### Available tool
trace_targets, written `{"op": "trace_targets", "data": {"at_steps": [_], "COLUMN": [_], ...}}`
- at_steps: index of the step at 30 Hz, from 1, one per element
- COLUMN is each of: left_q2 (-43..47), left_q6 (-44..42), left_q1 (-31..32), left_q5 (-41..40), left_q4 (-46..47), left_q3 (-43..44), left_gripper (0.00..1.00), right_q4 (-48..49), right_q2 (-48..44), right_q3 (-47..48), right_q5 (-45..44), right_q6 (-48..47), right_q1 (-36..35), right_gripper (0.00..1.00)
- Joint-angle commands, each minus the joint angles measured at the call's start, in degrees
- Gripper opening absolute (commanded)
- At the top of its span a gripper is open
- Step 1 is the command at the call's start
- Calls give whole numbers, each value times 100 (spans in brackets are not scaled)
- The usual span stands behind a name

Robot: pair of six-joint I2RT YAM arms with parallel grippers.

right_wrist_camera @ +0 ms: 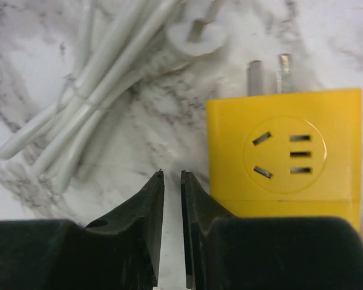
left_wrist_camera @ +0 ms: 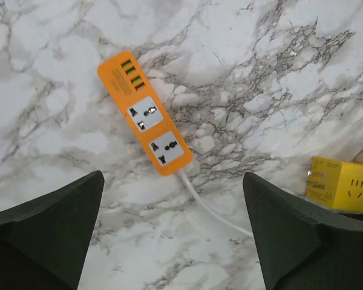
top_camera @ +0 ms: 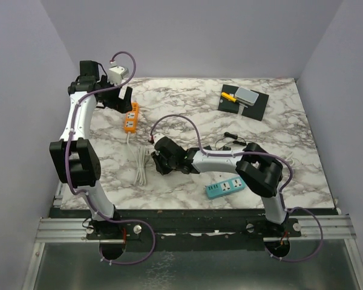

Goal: Insert the plug
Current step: Move the plug to the center of the board.

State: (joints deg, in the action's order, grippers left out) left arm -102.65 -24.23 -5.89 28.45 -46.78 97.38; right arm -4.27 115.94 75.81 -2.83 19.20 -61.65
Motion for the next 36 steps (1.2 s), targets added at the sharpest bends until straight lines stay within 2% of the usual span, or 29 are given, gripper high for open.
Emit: {"op": "trace_targets", "data": {"at_steps": [1, 3, 6, 9, 12, 14, 20, 24, 29, 32, 34, 36], "left_q2": [-625, -921, -1480, -1898, -1958, -1875, -1481, -1505, -1824, -1928, -1893, -1787], "left_q6": [-1485, -1674, -1686, -1808, -2593, -3207, -5874, -8314, -10237, -11103, -11748, -12305], "left_q1": [-8, 51, 252, 415, 509, 548, 572, 572, 574, 574, 573, 578], "left_q5": [651, 658, 219, -52, -13, 42, 39, -164, -848, -1131, -1259, -1222], "left_q4": [-294, -283, -245, -253, -254, -270, -534, -1628, -2557, -2611, -2341, -1922], "left_q3": [478, 776, 1257, 1594, 1552, 1433, 899, 968, 1397, 1480, 1215, 817], "left_gripper": [99, 99, 99, 99, 99, 99, 99, 99, 99, 99, 99, 99], "right_q4": [48, 22, -1, -118, -57, -47, -37, -103, -149, -45, 83, 240], "right_q2": [49, 64, 72, -87, -504, -799, -1258, -1297, -1132, -1245, -1345, -1376], "right_q3": [96, 147, 159, 66, -316, -628, -1459, -1657, -1508, -1526, -1577, -1676], "right_q5": [-284, -270, -244, -48, 180, 237, 486, 309, 125, 188, 381, 505], "right_q6": [-373, -483, -581, -632, -413, -246, 178, 265, 183, 152, 142, 254], "right_q1": [398, 555, 736, 734, 688, 668, 663, 683, 968, 1074, 1068, 1054], "right_gripper": [24, 24, 24, 30, 39, 39, 33, 32, 32, 38, 48, 53]}}
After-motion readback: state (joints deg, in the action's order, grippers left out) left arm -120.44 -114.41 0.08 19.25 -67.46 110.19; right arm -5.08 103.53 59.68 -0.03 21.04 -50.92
